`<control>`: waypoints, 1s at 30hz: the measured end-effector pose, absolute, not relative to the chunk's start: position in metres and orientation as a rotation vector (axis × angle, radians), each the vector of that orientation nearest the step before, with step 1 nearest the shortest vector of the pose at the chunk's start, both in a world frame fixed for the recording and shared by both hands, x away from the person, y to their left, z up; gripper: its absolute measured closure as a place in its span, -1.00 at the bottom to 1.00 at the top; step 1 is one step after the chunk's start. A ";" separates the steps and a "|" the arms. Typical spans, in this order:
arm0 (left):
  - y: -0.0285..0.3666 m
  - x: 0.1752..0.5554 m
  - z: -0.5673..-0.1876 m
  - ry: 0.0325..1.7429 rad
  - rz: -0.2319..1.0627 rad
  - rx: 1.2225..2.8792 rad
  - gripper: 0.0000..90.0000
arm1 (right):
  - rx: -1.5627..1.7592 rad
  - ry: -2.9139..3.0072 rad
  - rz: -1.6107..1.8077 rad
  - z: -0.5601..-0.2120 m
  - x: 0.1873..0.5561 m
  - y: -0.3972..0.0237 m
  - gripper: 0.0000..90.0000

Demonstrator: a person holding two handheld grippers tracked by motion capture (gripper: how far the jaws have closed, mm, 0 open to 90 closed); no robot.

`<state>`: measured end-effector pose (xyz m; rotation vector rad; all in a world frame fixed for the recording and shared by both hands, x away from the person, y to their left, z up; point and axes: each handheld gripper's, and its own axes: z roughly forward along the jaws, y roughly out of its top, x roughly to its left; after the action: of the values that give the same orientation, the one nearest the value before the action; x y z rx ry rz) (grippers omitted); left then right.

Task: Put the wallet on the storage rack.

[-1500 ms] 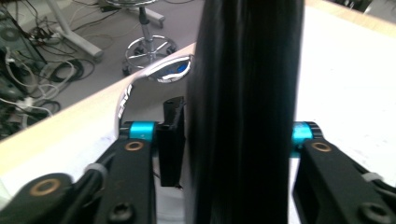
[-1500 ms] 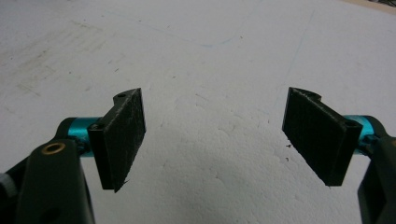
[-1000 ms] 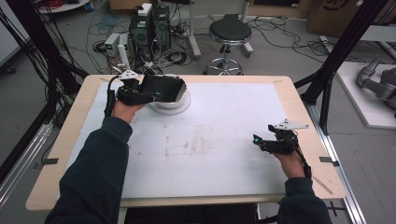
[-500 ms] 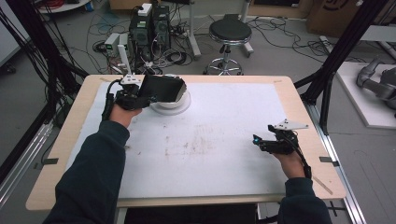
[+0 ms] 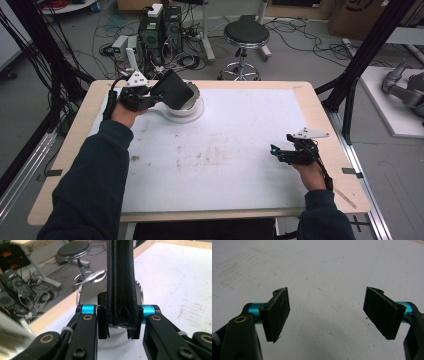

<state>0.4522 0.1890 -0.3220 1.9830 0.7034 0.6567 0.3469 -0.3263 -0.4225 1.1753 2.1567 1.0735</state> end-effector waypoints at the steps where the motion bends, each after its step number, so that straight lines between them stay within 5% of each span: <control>1: 0.188 0.455 -0.317 0.683 0.663 1.994 0.66 | 1.179 2.160 1.072 -0.423 0.347 -0.326 -0.52; 11: 0.175 0.489 -0.304 0.434 0.647 2.077 0.65 | 1.196 2.158 1.068 -0.423 0.347 -0.328 -0.52; 18: 0.170 0.490 -0.317 0.580 0.568 1.955 0.51 | 1.202 2.163 1.060 -0.424 0.347 -0.329 -0.52; 30: 0.156 0.486 -0.337 0.705 0.597 1.992 0.33 | 1.188 2.166 1.067 -0.423 0.347 -0.326 -0.52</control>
<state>0.4862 0.1561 -0.3367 1.9921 0.7050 0.5969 0.3468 -0.3263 -0.4230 1.1875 2.1660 1.0672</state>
